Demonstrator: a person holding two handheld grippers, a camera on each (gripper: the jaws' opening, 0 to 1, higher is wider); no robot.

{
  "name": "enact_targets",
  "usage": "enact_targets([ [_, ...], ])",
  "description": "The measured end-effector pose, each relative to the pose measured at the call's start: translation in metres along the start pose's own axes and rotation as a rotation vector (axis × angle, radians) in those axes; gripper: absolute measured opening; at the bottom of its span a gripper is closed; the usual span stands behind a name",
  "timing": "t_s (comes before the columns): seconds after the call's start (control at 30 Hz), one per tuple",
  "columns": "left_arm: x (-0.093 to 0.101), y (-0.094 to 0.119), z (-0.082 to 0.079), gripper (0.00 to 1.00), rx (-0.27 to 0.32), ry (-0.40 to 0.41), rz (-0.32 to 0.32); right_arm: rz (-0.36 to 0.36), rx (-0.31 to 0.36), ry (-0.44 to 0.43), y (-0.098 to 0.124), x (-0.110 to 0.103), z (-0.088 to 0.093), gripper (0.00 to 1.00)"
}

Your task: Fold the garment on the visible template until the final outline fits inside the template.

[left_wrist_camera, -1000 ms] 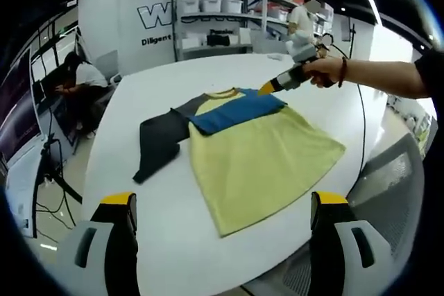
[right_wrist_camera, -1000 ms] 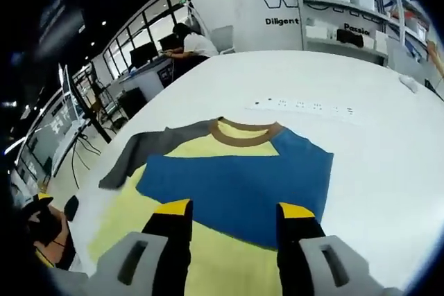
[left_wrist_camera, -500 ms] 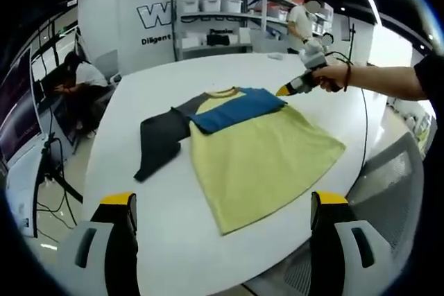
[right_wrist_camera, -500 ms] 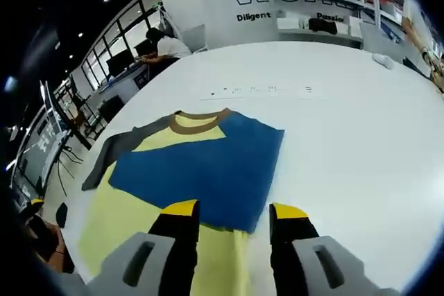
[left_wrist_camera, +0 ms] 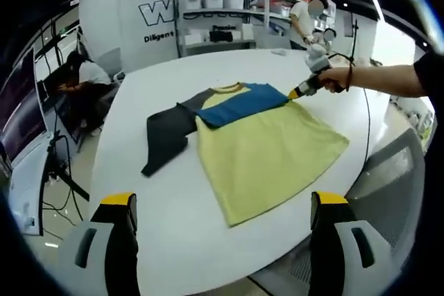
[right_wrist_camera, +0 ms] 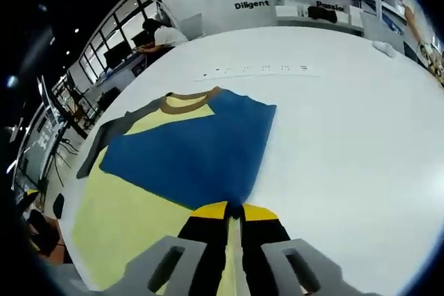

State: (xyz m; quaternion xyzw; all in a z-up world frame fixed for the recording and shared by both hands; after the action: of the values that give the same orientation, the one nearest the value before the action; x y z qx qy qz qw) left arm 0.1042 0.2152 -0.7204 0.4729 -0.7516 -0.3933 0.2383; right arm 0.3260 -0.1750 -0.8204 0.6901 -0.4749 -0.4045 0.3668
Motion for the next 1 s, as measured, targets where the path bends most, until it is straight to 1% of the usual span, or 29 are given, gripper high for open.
enact_targets([
  [0.03,0.000,0.000,0.000,0.99,0.000,-0.001,-0.001,0.006,0.004,0.005,0.001,0.001,-0.001,0.00],
  [0.1,0.000,0.000,0.000,0.99,0.001,0.000,0.000,0.057,0.019,0.094,0.005,0.006,-0.005,0.00],
  [0.13,0.000,0.000,0.001,0.99,0.000,0.000,0.000,0.101,0.040,0.161,0.008,0.009,-0.008,0.00],
  [0.2,0.000,0.000,0.002,0.99,-0.005,-0.001,0.001,0.119,0.022,0.195,0.010,0.010,-0.005,0.00],
  [0.23,-0.001,0.000,0.002,0.99,-0.007,-0.002,0.003,0.110,0.016,0.192,0.010,0.008,-0.004,0.00],
  [0.3,0.000,-0.001,0.003,0.99,-0.009,-0.002,0.004,0.099,0.030,0.192,0.013,0.006,-0.001,0.00],
  [0.37,-0.001,-0.002,0.002,0.99,-0.008,0.002,0.005,0.106,0.027,0.199,0.014,0.006,0.000,0.00],
  [0.5,0.000,-0.001,0.002,0.99,-0.005,-0.004,0.007,0.145,0.002,0.228,0.016,0.010,0.003,0.00],
  [0.63,0.000,0.000,0.003,0.99,-0.009,-0.003,0.008,0.168,-0.014,0.248,0.018,0.014,0.004,0.00],
  [0.73,-0.001,-0.001,0.005,0.99,-0.014,0.000,0.008,0.199,-0.023,0.249,0.019,0.024,0.002,0.00],
  [0.83,-0.002,-0.002,0.005,0.99,-0.016,0.001,0.010,0.243,-0.035,0.292,0.021,0.034,0.000,0.00],
  [0.93,-0.003,-0.004,0.004,0.99,-0.014,0.008,0.011,0.257,-0.037,0.301,0.023,0.042,-0.002,0.00],
  [1.0,-0.003,-0.006,0.004,0.99,-0.015,0.008,0.012,0.262,-0.033,0.283,0.023,0.049,-0.003,0.00],
])
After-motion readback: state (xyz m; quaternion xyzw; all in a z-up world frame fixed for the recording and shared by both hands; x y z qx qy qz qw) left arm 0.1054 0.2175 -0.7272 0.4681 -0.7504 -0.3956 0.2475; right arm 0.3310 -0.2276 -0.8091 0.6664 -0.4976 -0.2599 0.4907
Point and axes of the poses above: the point that each gripper's makers call its tool centre point, and the gripper's own axes: y roughly backward along the fingers, x roughly to its right, z roughly out of its underside, the point moved 5 cm from there along y, roughly backward along the fingers, and after that the axes turned 14 degrees about -x, right-handed, at the moved point
